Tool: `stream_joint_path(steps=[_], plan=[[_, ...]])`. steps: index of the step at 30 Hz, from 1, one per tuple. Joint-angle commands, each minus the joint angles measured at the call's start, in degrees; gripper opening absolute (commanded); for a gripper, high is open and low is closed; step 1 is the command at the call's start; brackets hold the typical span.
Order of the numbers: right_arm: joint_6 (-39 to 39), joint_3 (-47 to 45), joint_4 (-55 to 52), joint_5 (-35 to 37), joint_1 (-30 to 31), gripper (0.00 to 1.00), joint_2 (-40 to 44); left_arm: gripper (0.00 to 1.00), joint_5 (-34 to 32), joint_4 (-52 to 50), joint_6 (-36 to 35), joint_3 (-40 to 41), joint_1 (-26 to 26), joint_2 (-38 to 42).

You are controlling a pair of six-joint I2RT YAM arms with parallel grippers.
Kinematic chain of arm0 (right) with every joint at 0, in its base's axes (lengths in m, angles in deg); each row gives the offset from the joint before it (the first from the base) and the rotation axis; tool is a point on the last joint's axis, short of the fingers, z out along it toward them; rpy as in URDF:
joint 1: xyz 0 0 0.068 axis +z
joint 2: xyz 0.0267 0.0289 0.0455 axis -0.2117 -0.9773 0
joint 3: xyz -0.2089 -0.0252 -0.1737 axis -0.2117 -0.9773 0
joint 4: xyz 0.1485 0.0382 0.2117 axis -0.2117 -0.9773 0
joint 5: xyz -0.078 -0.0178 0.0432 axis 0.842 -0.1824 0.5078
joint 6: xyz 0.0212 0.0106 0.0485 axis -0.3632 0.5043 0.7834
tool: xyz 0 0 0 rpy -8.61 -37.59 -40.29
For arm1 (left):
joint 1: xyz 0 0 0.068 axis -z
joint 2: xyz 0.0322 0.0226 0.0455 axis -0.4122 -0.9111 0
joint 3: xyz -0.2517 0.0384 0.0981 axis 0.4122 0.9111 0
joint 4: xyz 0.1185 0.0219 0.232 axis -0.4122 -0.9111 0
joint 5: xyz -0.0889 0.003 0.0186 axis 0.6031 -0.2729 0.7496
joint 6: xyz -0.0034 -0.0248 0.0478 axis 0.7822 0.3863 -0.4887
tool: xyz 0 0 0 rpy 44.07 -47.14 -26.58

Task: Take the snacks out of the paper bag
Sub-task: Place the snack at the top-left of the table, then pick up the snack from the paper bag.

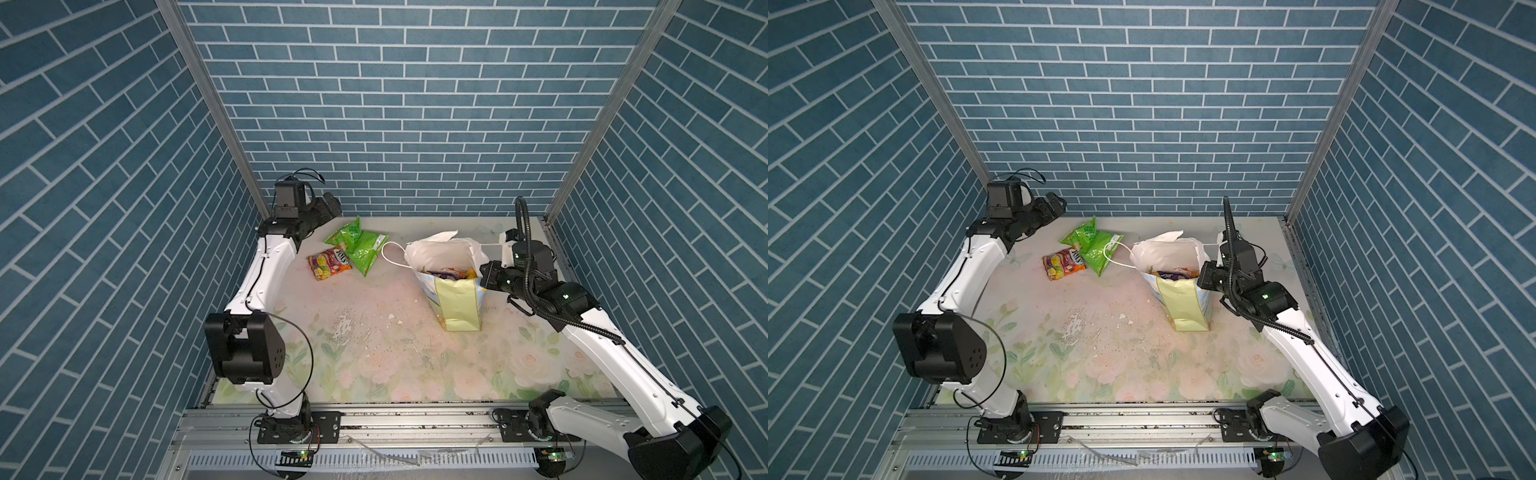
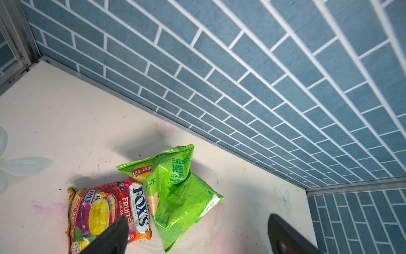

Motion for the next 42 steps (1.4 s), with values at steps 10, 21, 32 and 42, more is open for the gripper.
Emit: stream_joint_path(steps=[10, 21, 32, 42], plan=[[0.62, 1.10, -0.07, 1.11, 0.36, 0.00, 0.91, 1.00, 0.61, -1.91, -1.92, 16.69, 9.10, 20.14], [0.27, 0.66, -1.21, 2.08, 0.35, 0.00, 1.61, 1.00, -5.27, -4.29, -6.91, 26.84, 8.75, 34.13], [-1.15, 2.08, -3.09, 4.60, 0.34, 0.00, 1.08, 1.00, 0.54, -2.83, -7.94, 27.24, 7.96, 32.40], [-4.29, 4.69, -3.55, 8.13, 0.28, 0.00, -1.12, 1.00, 1.16, -3.98, -8.22, 26.29, 7.96, 33.81]])
